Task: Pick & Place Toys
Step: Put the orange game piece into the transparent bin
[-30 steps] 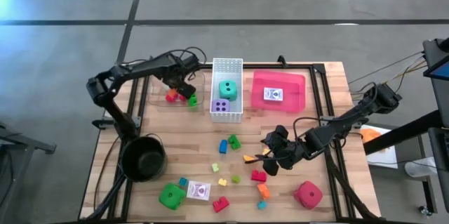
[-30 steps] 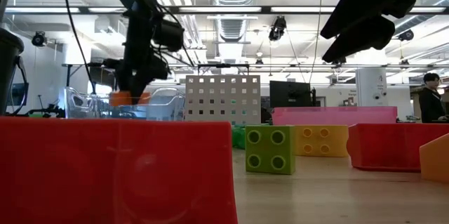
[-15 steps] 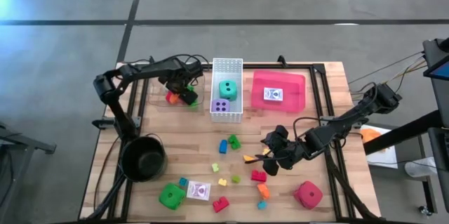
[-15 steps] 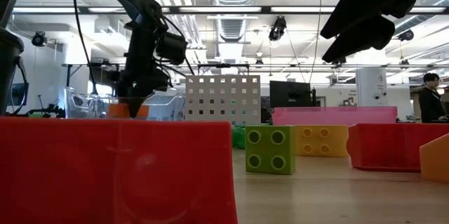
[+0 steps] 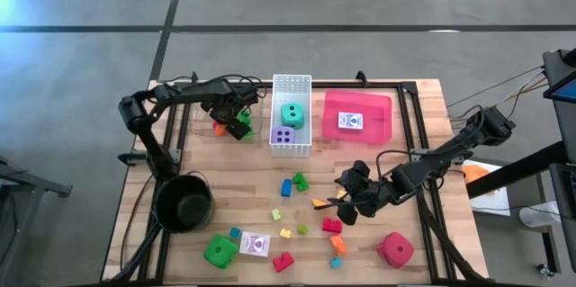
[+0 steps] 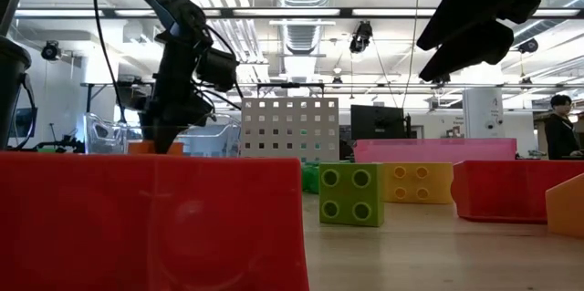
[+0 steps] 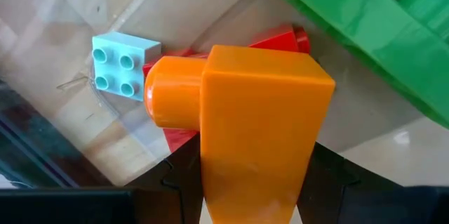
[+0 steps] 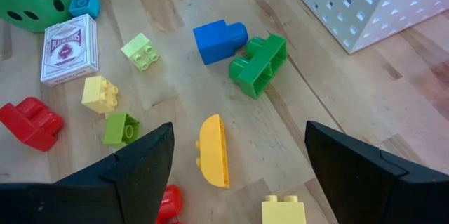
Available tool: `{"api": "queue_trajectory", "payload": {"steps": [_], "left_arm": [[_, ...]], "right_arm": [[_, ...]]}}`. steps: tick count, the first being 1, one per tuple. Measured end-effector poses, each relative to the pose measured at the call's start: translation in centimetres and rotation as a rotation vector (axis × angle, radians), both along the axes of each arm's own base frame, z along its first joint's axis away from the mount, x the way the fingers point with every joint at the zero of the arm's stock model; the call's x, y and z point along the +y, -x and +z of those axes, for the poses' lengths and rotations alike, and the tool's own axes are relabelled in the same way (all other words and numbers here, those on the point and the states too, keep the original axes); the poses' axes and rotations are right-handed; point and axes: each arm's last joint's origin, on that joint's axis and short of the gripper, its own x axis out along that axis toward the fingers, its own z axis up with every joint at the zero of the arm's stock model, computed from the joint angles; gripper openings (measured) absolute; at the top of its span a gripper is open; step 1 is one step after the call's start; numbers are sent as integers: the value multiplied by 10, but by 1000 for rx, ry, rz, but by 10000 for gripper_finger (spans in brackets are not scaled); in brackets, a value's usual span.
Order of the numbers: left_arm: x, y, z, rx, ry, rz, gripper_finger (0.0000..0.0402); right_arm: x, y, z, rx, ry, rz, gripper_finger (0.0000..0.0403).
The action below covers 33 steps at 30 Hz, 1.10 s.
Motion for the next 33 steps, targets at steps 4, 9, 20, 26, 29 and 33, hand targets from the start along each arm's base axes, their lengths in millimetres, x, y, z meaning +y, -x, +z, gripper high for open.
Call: {"api": "queue_trajectory", "payload": {"steps": [4,9,20,26,29,33], "left_arm": [[0,0,0,0,0,0,165],[0,0,-1,1,1,0,166],[-2,1,1,-6,4,-25,262],[-2,1,1,-4,3,-26,340],[-2,1,2,0,5,-27,369],[-3,2,4,15,22,-64,395]], "right_arm": [[0,0,0,0,0,0,309],[0,0,0,0,0,0,309],[0,0,0,0,0,0,309],[0,0,0,0,0,0,309],[0,0,0,0,0,0,309],[0,0,0,0,0,0,309]]}}
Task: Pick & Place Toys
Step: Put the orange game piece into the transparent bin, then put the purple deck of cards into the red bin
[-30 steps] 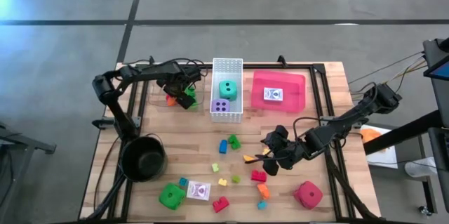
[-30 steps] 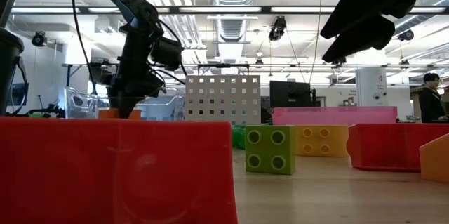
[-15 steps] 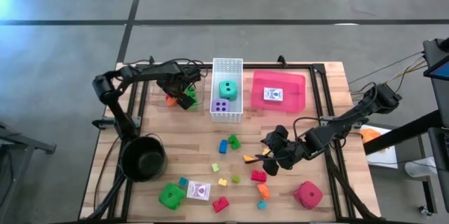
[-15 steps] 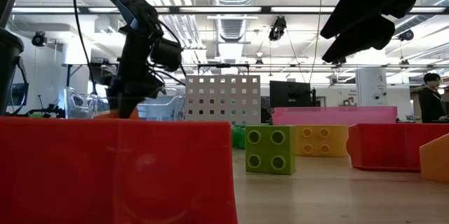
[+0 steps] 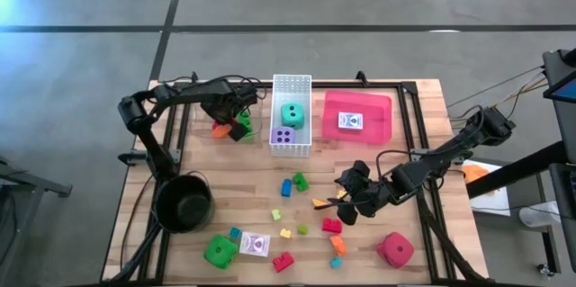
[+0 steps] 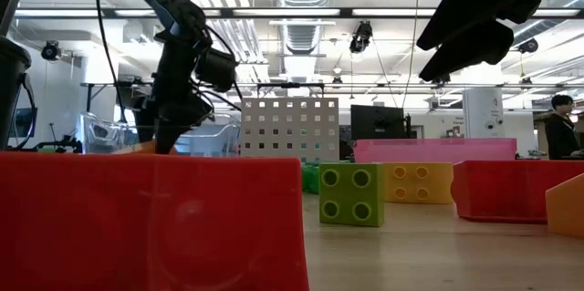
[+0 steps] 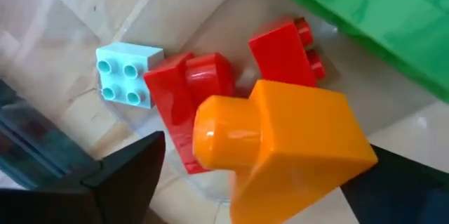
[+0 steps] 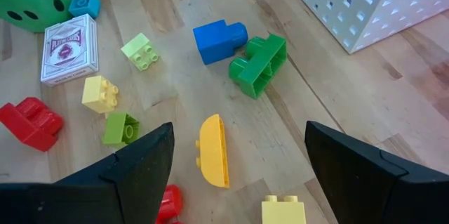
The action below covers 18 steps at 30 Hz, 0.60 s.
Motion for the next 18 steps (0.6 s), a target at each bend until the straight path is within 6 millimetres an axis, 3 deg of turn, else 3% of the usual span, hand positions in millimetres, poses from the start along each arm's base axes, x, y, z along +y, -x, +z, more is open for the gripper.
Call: {"api": "queue_trajectory", "payload": {"steps": [12,18], "left_arm": [[-6,-23,26,-53,-29,-102,393],[-21,-36,44,-46,-23,-182,393]], "right_arm": [[0,0,0,0,0,0,309],[0,0,0,0,0,0,309]]}}
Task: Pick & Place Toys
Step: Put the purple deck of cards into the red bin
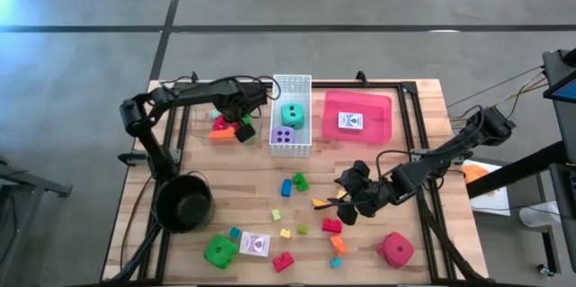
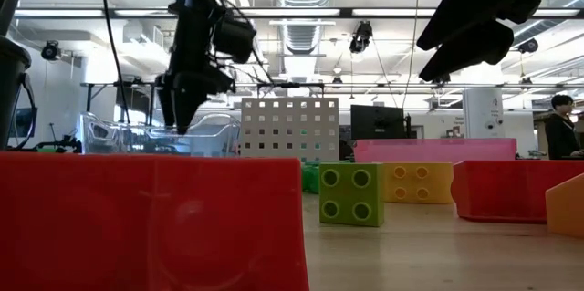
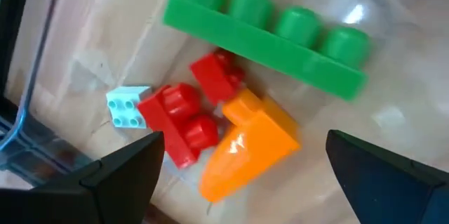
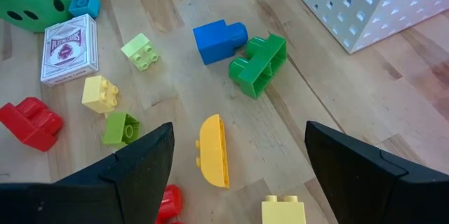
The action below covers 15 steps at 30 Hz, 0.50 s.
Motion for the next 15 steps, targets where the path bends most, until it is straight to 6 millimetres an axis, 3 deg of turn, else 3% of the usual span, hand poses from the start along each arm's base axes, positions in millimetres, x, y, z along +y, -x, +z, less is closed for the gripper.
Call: {"api": "queue_trajectory", "payload": {"steps": [8,15], "left_arm": [[-42,-19,18,29,5,-161,393],[-108,-35,20,24,19,-387,393]], "right_arm": [[0,0,0,0,0,0,309],[0,0,0,0,0,0,309]]}}
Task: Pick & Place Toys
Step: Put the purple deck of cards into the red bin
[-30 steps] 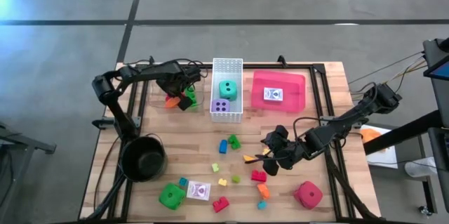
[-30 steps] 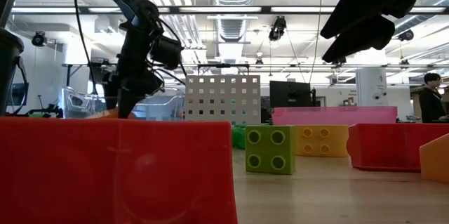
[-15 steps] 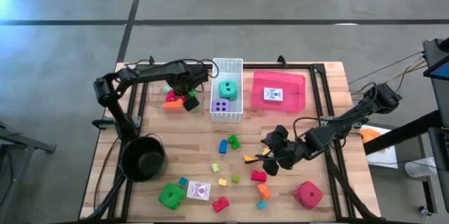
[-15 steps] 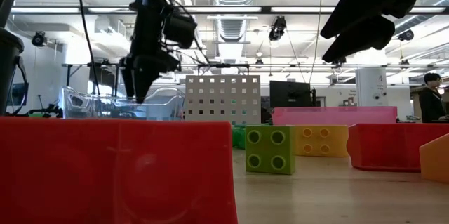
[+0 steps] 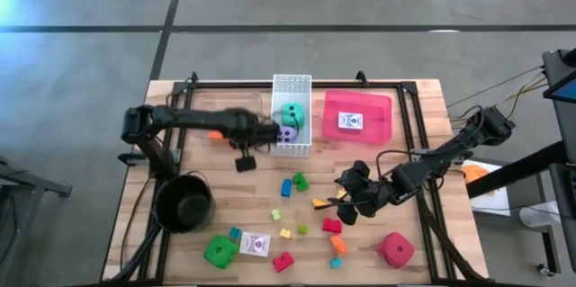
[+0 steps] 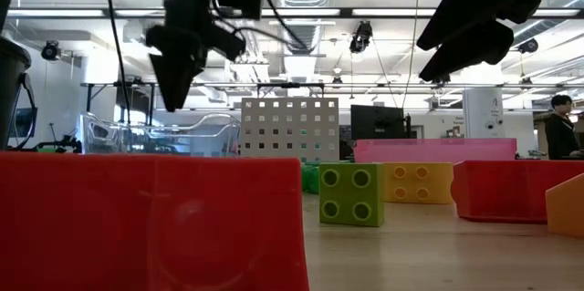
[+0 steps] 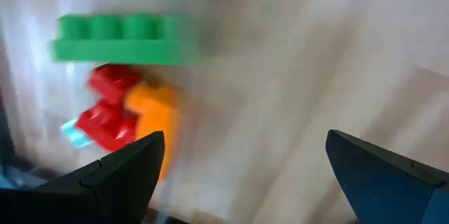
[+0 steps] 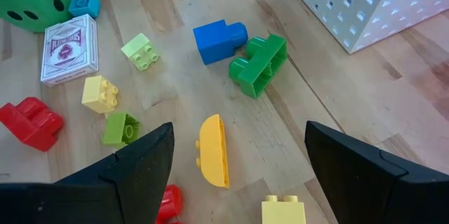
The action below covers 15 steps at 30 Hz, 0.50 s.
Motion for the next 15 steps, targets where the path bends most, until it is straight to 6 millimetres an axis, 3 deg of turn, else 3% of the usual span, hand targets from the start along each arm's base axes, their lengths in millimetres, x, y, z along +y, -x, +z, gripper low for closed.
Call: {"api": "queue_trajectory", "payload": {"steps": [6,15], "left_arm": [[-68,-4,-1,-51,54,-167,393],[-170,-3,0,-319,125,-353,393]], "right_arm": [[0,0,0,0,0,0,309],[0,0,0,0,0,0,309]]}}
